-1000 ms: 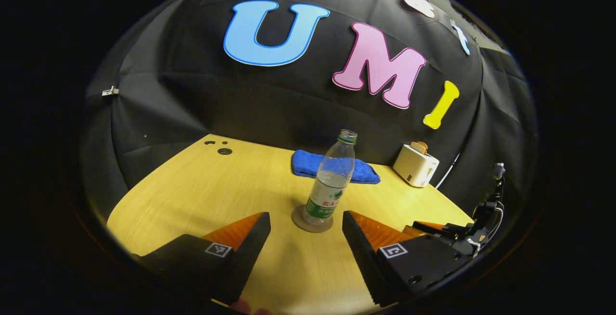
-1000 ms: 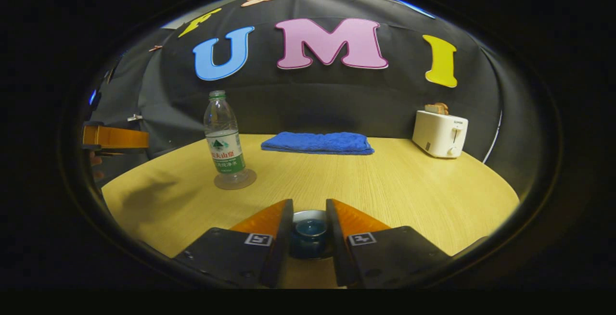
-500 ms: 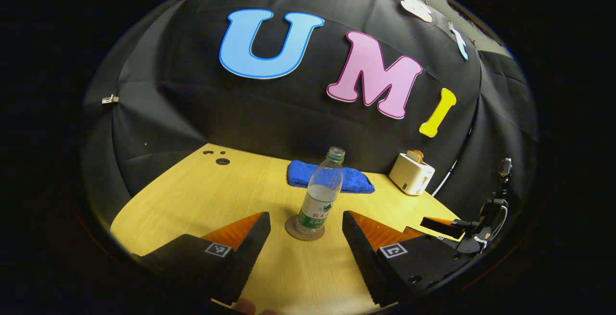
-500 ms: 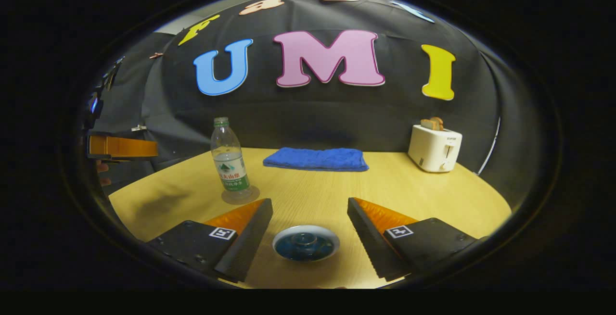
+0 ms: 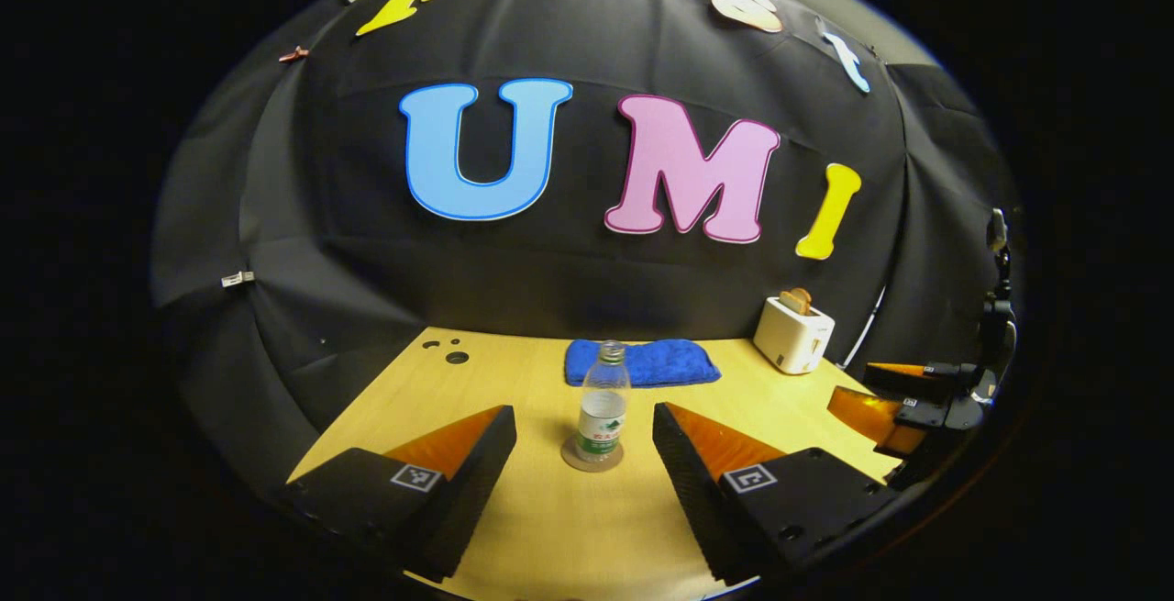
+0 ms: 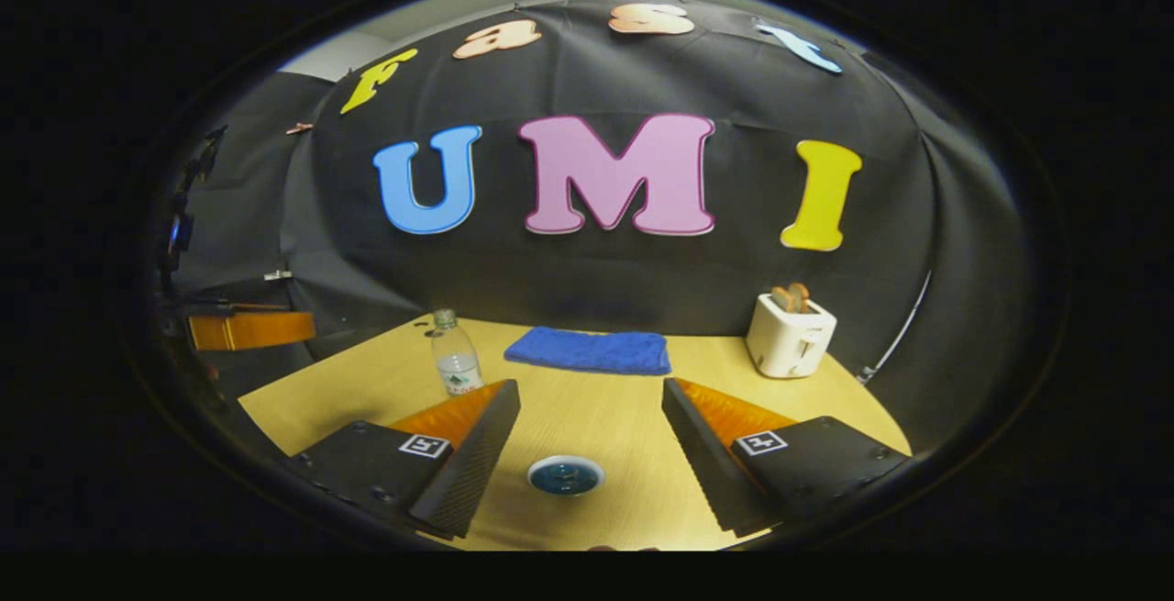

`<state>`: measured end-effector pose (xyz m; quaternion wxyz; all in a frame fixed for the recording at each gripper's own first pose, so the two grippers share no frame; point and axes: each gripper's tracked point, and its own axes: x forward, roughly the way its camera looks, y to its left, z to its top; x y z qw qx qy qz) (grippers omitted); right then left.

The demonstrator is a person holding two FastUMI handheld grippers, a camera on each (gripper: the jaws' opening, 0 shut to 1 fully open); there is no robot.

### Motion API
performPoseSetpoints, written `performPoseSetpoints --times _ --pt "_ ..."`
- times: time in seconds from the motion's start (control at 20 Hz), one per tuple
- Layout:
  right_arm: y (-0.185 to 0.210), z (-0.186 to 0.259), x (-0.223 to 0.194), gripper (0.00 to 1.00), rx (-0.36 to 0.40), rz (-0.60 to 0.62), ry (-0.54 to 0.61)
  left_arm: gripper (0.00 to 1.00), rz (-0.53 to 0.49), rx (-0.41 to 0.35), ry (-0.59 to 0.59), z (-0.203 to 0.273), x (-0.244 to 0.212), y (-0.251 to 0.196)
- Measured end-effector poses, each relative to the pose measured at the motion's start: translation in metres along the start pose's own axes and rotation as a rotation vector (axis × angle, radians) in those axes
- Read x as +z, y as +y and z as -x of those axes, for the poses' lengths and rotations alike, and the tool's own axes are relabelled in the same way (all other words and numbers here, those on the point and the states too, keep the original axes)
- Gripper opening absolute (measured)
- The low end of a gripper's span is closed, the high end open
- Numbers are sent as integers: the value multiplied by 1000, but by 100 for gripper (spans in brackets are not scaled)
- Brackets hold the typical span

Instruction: Open the teacup lid with one hand, grasp the water bottle and pour water into the teacup with the other hand; after pouring, place the water bottle on the coaster and then close the teacup lid.

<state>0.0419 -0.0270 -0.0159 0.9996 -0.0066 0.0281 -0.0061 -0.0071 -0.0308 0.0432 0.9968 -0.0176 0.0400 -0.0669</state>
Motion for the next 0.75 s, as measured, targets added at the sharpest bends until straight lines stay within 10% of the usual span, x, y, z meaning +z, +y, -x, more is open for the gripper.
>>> performPoseSetpoints --times 0.75 --pt "51 83 88 97 -29 32 -140 95 -55 19 -90 97 21 6"
